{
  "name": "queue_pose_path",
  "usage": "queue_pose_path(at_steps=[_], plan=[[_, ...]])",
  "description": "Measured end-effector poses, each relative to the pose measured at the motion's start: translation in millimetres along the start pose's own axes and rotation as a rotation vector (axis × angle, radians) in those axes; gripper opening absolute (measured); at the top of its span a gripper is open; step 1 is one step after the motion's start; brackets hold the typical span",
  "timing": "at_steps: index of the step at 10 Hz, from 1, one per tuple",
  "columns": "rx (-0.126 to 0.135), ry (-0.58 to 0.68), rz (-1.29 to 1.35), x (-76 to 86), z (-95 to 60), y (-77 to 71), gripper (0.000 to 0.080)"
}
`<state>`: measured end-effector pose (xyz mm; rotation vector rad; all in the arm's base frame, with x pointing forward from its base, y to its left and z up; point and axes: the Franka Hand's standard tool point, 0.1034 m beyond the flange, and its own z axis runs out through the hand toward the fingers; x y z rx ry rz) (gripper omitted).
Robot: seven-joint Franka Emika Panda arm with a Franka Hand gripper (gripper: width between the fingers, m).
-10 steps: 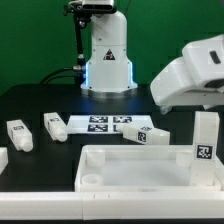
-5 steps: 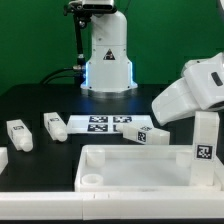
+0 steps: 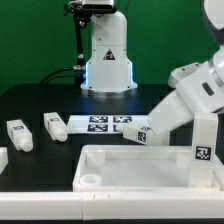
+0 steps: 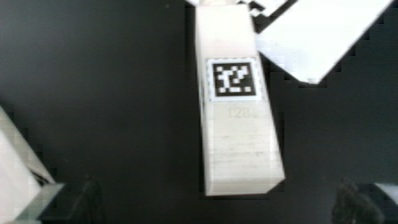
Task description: Assemble desk
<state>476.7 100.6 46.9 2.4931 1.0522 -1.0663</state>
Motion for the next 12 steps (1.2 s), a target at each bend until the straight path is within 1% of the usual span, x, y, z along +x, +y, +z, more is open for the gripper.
queue_pose_path(at_steps=[4,5,7,8,9,10,11,12], plan=[[0.006,-0.002,0.007,-1.2,2.6,2.9,0.0649],[0.007,-0.007,0.019,-0.4,8.9,0.2,0.0649],[0.018,-0.040,0.037,-1.6,25.2,-4.2,0.0649],[0.022,-0.053,0.041,-2.1,29.4,-5.2,0.0649],[0.032,-0.113,0.047,-4.8,35.8,-10.4,0.0649],[0.032,-0.164,0.044,-3.4,37.6,-11.6,0.0649],[0.042,-0.216,0.046,-3.2,38.8,-11.9,0.0649],[0.040,-0.205,0.049,-0.7,38.5,-9.4,0.0649]])
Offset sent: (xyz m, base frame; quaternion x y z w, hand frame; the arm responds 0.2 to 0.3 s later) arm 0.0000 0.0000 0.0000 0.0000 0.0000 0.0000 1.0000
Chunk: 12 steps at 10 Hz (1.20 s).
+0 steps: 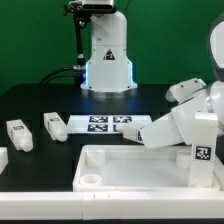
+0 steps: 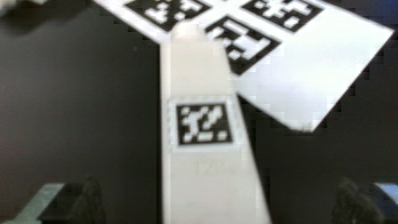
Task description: Assemble desk
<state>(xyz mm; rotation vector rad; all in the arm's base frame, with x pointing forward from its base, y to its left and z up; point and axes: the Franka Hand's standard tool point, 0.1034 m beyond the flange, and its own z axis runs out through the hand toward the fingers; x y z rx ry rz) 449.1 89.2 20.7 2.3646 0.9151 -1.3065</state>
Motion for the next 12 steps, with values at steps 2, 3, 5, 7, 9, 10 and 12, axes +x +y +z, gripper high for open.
queue_pose_path(at_steps=[2,3,5,7,9,10,12], plan=[[0.010,-0.007,0.020,-1.7,7.2,1.2,0.0649],[0.007,0.003,0.046,0.4,13.0,-1.1,0.0649],[0.005,0.004,0.064,0.6,21.9,-7.2,0.0649],[0.009,0.005,0.067,0.3,22.4,-5.4,0.0516],[0.011,0.004,0.069,0.0,22.9,-4.3,0.0364],[0.012,0.005,0.070,-0.1,23.1,-4.0,0.0283],[0.059,-0.037,0.081,-17.5,12.8,2.7,0.0284]])
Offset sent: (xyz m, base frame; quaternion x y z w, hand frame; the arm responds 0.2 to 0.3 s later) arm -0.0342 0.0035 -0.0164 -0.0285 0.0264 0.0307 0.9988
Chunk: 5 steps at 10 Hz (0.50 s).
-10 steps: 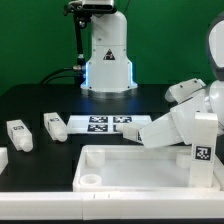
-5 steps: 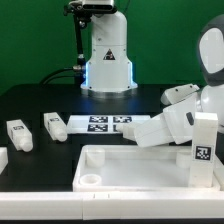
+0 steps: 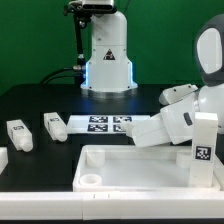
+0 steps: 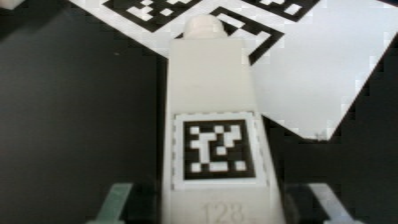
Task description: Assemble desk
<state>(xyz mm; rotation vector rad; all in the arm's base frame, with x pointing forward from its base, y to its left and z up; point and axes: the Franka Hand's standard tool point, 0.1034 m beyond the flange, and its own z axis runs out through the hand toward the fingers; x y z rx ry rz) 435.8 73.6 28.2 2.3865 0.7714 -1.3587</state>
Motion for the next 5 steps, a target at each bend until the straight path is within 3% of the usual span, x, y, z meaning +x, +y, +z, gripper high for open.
queue_pose_path(at_steps=[2,3,4,5], plan=[[0.109,-0.022,0.065,-36.8,-39.4,36.3,0.0284],[0.145,0.041,0.064,-45.5,-56.1,59.4,0.0284],[0.111,0.140,0.082,-52.3,-64.9,81.2,0.0284],[0.003,0.296,0.048,-41.5,-60.9,81.0,0.0284]])
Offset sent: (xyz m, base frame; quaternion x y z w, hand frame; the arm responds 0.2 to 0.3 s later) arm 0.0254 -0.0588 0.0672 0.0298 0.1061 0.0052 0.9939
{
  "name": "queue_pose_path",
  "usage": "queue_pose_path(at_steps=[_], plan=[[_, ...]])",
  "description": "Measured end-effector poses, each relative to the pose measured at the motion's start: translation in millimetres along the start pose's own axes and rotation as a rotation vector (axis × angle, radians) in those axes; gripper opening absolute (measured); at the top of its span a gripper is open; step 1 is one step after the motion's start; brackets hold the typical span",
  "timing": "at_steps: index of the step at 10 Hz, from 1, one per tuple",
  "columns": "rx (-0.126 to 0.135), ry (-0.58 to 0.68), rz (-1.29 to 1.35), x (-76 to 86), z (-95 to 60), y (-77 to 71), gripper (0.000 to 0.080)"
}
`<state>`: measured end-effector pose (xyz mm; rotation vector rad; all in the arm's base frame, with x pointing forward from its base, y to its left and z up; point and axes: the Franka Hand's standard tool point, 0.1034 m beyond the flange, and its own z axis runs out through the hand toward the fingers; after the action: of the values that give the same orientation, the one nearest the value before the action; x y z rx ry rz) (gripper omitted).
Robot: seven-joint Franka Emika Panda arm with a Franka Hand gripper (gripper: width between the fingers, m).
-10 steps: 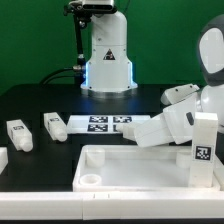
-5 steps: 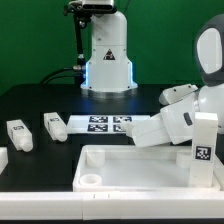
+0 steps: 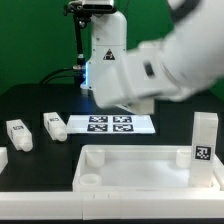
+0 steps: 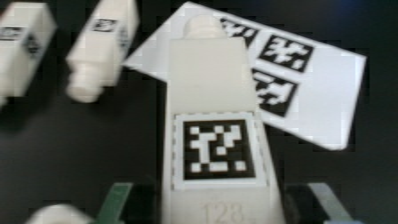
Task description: Assemble desk
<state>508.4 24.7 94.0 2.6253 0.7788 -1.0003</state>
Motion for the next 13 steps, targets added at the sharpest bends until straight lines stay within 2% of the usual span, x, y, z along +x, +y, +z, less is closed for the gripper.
queue_pose_path(at_steps=[1,2,3,4,5,6,8,9,10,11,12,13], plan=[[0.008,0.042,-0.008,-7.0,5.8,-7.9,0.0284],[-0.003,0.129,0.003,-2.3,1.7,-0.9,0.0284],[0.035,0.171,0.018,-7.5,-2.3,1.2,0.0284],[0.156,0.175,0.045,-20.4,-23.8,17.4,0.0284],[0.203,0.231,0.073,-21.2,-47.4,46.8,0.0284],[0.184,0.348,0.098,-16.1,-56.2,61.7,0.0284],[0.163,0.432,0.113,-20.5,-49.6,59.7,0.0284],[0.139,0.513,0.128,-16.5,-53.8,66.9,0.0284],[0.152,0.570,0.156,-17.1,-56.1,66.8,0.0284],[0.244,0.614,0.211,-13.3,-70.2,64.6,0.0284],[0.288,0.666,0.262,-4.9,-87.2,69.6,0.0284],[0.320,0.750,0.317,2.6,-98.9,74.0,0.0284]])
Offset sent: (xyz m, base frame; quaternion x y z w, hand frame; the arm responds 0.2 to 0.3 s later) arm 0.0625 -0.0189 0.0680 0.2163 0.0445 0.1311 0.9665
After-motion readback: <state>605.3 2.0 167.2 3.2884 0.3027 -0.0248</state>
